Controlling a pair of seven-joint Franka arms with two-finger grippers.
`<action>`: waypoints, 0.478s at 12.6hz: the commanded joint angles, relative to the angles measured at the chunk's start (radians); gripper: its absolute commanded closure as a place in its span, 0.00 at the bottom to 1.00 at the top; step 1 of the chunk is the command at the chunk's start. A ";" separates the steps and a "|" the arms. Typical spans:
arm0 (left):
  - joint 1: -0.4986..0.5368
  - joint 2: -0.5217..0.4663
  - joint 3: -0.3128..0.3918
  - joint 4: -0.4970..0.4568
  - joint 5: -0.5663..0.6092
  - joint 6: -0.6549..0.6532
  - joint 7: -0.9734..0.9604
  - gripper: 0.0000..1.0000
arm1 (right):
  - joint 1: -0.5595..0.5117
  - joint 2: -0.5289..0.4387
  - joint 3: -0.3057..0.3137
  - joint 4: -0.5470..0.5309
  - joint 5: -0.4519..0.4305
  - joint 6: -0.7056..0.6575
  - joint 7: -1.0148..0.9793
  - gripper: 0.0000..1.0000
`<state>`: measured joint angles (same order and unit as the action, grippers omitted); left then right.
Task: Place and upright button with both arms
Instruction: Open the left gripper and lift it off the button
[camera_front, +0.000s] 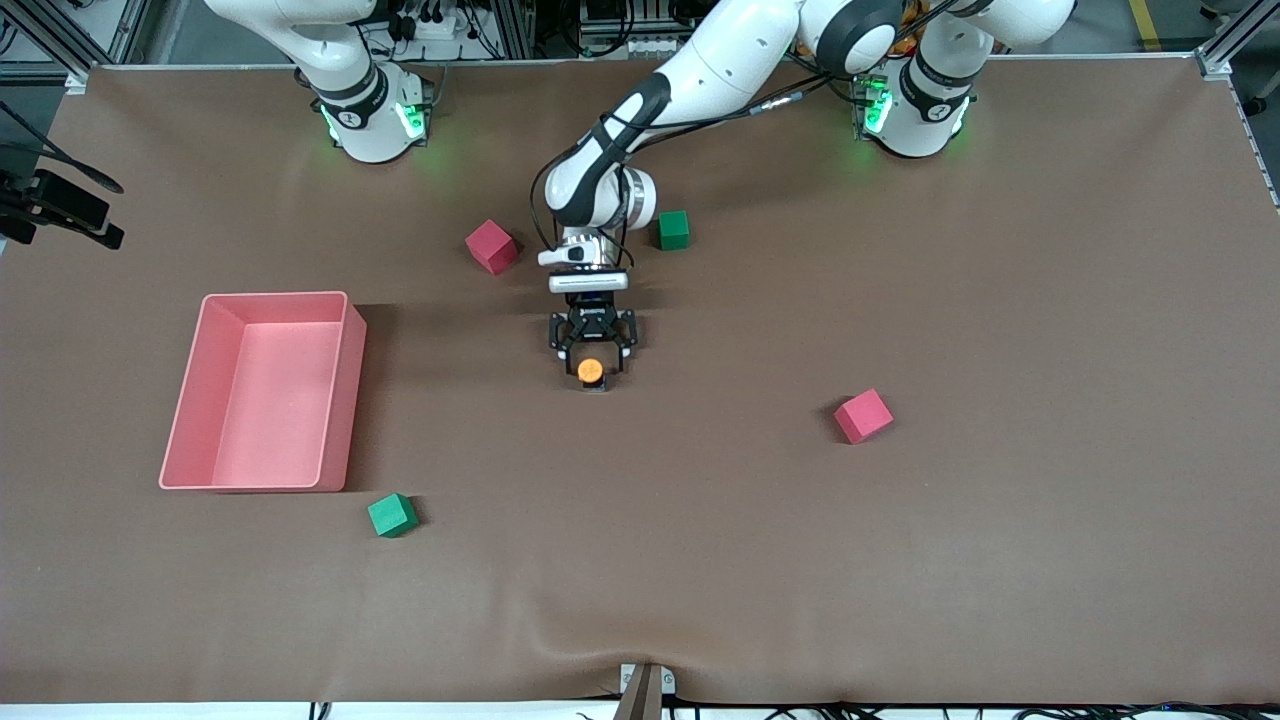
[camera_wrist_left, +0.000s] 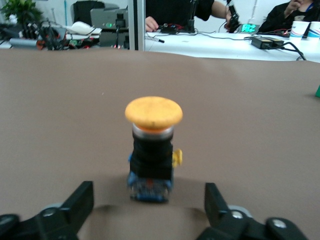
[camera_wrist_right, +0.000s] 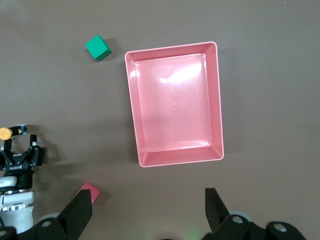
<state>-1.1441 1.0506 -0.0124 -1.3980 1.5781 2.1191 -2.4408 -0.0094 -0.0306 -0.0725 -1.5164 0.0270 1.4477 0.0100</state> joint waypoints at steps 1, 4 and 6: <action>-0.069 -0.076 0.006 -0.012 -0.154 -0.062 0.027 0.00 | -0.009 -0.032 0.011 -0.019 0.013 0.014 0.005 0.00; -0.101 -0.199 -0.038 0.010 -0.447 -0.135 0.256 0.00 | -0.004 -0.034 0.016 -0.015 0.005 0.002 0.008 0.00; -0.101 -0.288 -0.058 0.028 -0.625 -0.195 0.383 0.00 | -0.007 -0.032 0.013 -0.015 0.004 0.002 0.008 0.00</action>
<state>-1.2568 0.8601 -0.0548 -1.3512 1.0768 1.9654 -2.1596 -0.0089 -0.0407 -0.0632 -1.5158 0.0272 1.4529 0.0101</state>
